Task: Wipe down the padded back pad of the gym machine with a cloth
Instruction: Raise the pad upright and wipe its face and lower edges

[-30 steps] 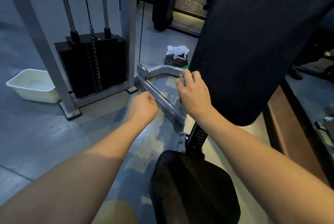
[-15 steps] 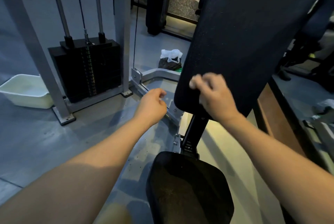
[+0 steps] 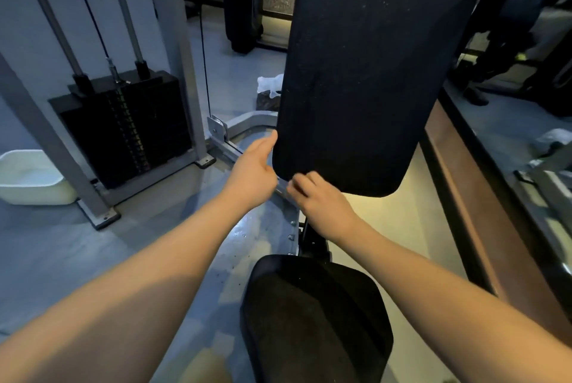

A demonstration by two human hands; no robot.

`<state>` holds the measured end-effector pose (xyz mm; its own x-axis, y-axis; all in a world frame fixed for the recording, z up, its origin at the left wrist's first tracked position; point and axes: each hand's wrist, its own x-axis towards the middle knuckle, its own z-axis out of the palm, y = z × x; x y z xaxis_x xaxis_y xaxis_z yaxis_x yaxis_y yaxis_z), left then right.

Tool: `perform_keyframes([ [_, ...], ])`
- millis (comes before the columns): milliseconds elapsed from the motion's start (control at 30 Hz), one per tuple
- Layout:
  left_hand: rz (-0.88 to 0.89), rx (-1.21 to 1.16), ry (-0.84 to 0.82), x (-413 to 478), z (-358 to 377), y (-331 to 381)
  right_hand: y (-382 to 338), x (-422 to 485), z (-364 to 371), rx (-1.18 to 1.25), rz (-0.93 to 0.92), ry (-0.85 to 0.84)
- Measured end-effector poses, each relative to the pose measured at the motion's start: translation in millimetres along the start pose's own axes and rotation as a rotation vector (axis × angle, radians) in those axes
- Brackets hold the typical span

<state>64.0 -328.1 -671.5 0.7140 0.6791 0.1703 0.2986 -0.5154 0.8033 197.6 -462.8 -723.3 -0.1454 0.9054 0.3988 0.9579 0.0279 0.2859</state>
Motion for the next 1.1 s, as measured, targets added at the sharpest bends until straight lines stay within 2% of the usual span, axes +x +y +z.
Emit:
perform_keyframes([
  [33,0.003,0.004,-0.015,-1,-1,4,2,-14,0,0.001,-0.027,-0.077],
  [67,0.005,0.009,-0.034,-1,-1,7,8,-22,-5,0.021,-0.029,-0.084],
  [133,-0.002,0.030,-0.064,0,-3,10,26,-17,-26,0.033,0.003,0.019],
  [267,-0.026,0.059,-0.099,1,-3,11,66,44,-76,0.011,0.188,0.356],
  [400,-0.010,0.077,-0.099,0,0,11,80,93,-85,0.033,0.400,0.503],
  [467,-0.002,0.099,-0.090,2,2,8,69,97,-71,0.060,0.431,0.518],
  [533,-0.010,0.108,-0.082,3,3,8,53,83,-54,0.077,0.350,0.472],
  [667,-0.024,0.126,-0.088,3,2,14,22,17,-20,0.073,0.052,0.138],
  [733,-0.037,0.139,-0.104,3,0,18,25,3,-22,0.109,0.001,0.008],
  [767,-0.042,0.149,-0.112,3,0,21,30,7,-31,0.126,0.017,-0.002],
  [800,-0.044,0.156,-0.119,3,0,21,38,16,-44,0.139,0.055,0.028],
  [900,-0.052,0.164,-0.135,2,-1,24,75,60,-93,0.098,0.244,0.314],
  [967,-0.050,0.178,-0.151,0,-2,25,93,77,-107,0.057,0.347,0.425],
  [1033,-0.032,0.212,-0.165,-1,-3,24,89,73,-94,0.064,0.372,0.454],
  [1100,-0.027,0.240,-0.172,0,-3,23,66,47,-64,0.100,0.333,0.400],
])
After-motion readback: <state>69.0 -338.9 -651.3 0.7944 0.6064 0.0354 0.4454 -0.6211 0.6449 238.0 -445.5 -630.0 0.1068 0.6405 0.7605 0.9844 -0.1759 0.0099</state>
